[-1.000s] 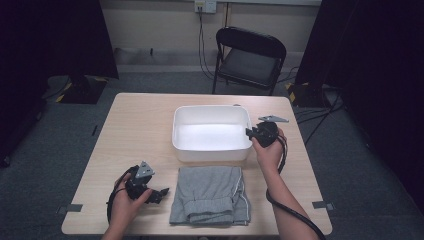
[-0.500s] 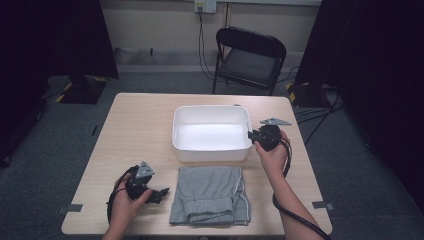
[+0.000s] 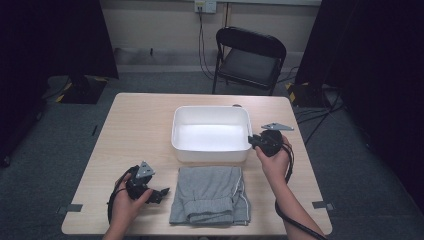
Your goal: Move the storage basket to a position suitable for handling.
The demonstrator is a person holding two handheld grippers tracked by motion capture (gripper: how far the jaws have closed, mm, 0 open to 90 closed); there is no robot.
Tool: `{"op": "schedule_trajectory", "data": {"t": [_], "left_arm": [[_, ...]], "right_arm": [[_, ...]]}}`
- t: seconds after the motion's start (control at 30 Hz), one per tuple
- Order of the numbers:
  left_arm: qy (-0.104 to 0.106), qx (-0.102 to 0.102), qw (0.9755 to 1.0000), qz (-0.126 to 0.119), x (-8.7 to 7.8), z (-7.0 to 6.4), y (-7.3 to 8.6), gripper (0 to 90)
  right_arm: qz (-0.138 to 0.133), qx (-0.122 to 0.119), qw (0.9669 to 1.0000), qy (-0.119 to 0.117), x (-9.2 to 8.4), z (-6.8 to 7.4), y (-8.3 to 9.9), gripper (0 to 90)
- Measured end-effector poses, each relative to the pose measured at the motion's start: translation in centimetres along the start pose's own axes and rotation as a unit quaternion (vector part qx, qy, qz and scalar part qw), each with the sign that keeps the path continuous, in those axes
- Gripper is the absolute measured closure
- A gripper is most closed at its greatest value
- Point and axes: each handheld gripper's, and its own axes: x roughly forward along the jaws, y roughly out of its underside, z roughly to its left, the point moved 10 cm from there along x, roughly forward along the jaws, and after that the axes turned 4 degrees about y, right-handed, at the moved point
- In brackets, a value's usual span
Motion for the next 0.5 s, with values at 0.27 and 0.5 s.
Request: {"op": "schedule_trajectory", "data": {"t": [0.27, 0.5], "left_arm": [[0.000, 0.000, 1.0000, 0.000, 0.0, 0.0, 0.0, 0.0], [0.000, 0.000, 1.0000, 0.000, 0.0, 0.0, 0.0, 0.0]], "right_arm": [[-0.006, 0.005, 1.0000, -0.002, -0.4, 0.9, 0.4, 73.6], [-0.016, -0.016, 0.9996, -0.020, -1.1, 1.3, 0.2, 62.9]]}}
